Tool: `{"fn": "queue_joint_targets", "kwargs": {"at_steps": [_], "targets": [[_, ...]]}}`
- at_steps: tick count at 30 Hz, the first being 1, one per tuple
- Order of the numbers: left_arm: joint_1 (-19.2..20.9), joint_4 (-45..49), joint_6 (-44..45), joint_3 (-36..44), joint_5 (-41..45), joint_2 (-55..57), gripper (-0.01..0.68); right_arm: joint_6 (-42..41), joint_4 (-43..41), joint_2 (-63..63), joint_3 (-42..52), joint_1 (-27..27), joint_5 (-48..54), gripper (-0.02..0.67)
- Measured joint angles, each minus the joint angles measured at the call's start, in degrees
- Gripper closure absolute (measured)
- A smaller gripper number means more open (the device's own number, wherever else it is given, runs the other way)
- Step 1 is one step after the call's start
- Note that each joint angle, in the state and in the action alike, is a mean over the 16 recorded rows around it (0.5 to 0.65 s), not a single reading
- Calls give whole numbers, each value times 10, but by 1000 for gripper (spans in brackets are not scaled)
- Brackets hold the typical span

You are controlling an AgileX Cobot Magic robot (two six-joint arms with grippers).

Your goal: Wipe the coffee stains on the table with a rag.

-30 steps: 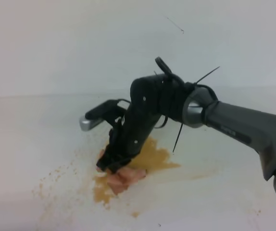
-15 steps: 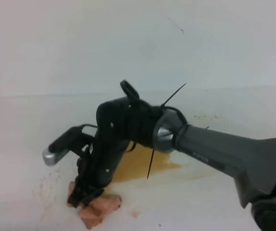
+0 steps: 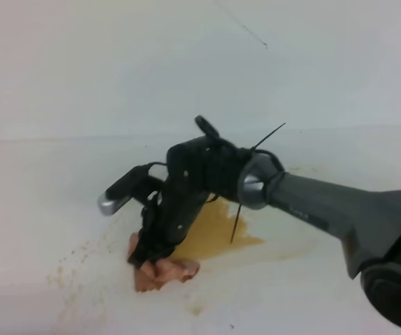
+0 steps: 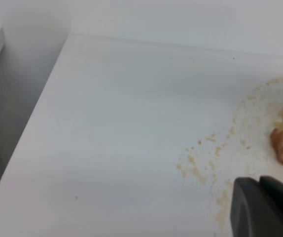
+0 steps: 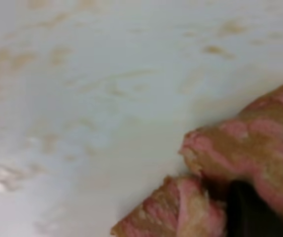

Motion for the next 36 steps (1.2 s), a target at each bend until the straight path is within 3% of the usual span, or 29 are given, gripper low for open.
{"fn": "queue_joint_targets", "kwargs": {"at_steps": [14,36], "targets": [[0,0,0,0,0,0,675,-21,23,-2,-2,-123,16,595],[0,0,0,0,0,0,675,-45,35,-50,3,-208,-9,592]]}}
